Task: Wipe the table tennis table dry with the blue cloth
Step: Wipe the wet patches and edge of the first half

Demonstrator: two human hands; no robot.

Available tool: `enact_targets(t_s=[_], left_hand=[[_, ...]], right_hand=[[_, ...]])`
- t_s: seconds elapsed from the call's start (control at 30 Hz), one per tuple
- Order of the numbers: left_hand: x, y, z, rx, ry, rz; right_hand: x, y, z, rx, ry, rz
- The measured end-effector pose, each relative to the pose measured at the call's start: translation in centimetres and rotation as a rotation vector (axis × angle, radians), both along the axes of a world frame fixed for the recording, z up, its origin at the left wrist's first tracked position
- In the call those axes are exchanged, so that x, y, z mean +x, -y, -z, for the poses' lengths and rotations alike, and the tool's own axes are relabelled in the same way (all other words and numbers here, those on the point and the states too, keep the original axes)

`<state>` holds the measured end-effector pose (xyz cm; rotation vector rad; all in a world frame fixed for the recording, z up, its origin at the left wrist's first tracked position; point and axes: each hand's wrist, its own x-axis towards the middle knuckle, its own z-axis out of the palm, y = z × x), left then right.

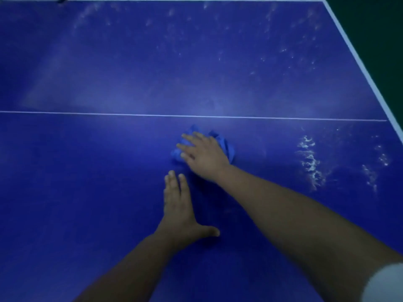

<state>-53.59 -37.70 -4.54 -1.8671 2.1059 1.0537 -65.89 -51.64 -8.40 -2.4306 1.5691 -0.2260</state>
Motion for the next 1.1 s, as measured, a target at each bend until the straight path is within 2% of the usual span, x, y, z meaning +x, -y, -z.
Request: enact_targets(t_s=[0.1, 0.2, 0.3, 0.33, 0.4, 0.47, 0.5, 0.53, 0.6, 0.63, 0.7, 0.8, 0.87, 0.93, 1.0, 1.03, 1.1], left_hand=[[2.6, -4.8, 0.2, -0.007, -0.004, -0.104], [3.4, -7.5, -0.3, 0.149, 0.09, -0.067], [2.8, -7.4, -0.4, 0.22, 0.143, -0.056], [2.5, -7.2, -0.3, 0.219, 0.159, -0.062], [2.0, -6.9, -0.5, 0.238, 0.187, -0.075], [1.8, -6.9, -0.6, 0.255, 0.2, -0.066], [1.7, -6.8, -0.6, 0.265, 0.213, -0.059], [1.7, -6.7, -0.5, 0.28, 0.226, -0.056], [1.6, -6.3, -0.4, 0.325, 0.251, -0.053], [1.6, -6.2, -0.5, 0.34, 0.27, -0.056], [1.6, -6.1, -0.6, 0.371, 0.3, -0.065], [1.0, -5.5, -0.9, 0.423, 0.326, -0.071], [0.8, -5.3, -1.0, 0.441, 0.329, -0.066], [0.9, -5.2, -0.9, 0.442, 0.317, -0.058], [1.0, -5.3, -0.9, 0.436, 0.307, -0.05], [1.1, -5.3, -0.8, 0.432, 0.307, -0.049], [1.2, -5.3, -0.8, 0.431, 0.302, -0.044]], right_hand=[[-0.2, -9.4, 0.5, -0.064, 0.092, -0.18], [-4.1, -19.0, 0.5, -0.02, 0.077, -0.3], [-8.0, -19.1, 0.8, -0.123, 0.05, -0.269], [-9.1, -16.8, 1.2, -0.166, 0.029, -0.181], [-11.5, -10.6, 1.5, -0.247, -0.003, 0.158], [-13.9, -5.5, 1.0, -0.212, -0.038, 0.545], [-14.3, -4.1, 0.6, -0.167, -0.02, 0.688], [-13.9, -3.6, 0.5, -0.158, -0.016, 0.743], [-10.3, -4.2, 0.6, -0.241, -0.039, 0.586], [-7.6, -5.7, 1.0, -0.273, -0.037, 0.415], [-2.3, -10.4, 1.6, -0.201, -0.026, 0.1], [-1.5, -10.9, 1.4, -0.137, 0.017, -0.051], [-5.2, -6.3, 1.9, -0.206, -0.003, 0.075], [-10.9, -1.5, 1.4, -0.29, 0.003, 0.463], [-15.9, 0.8, 0.6, -0.172, -0.011, 0.736], [-17.1, 1.2, 0.5, -0.135, -0.021, 0.775], [-15.9, 1.0, 0.2, -0.158, -0.052, 0.654]])
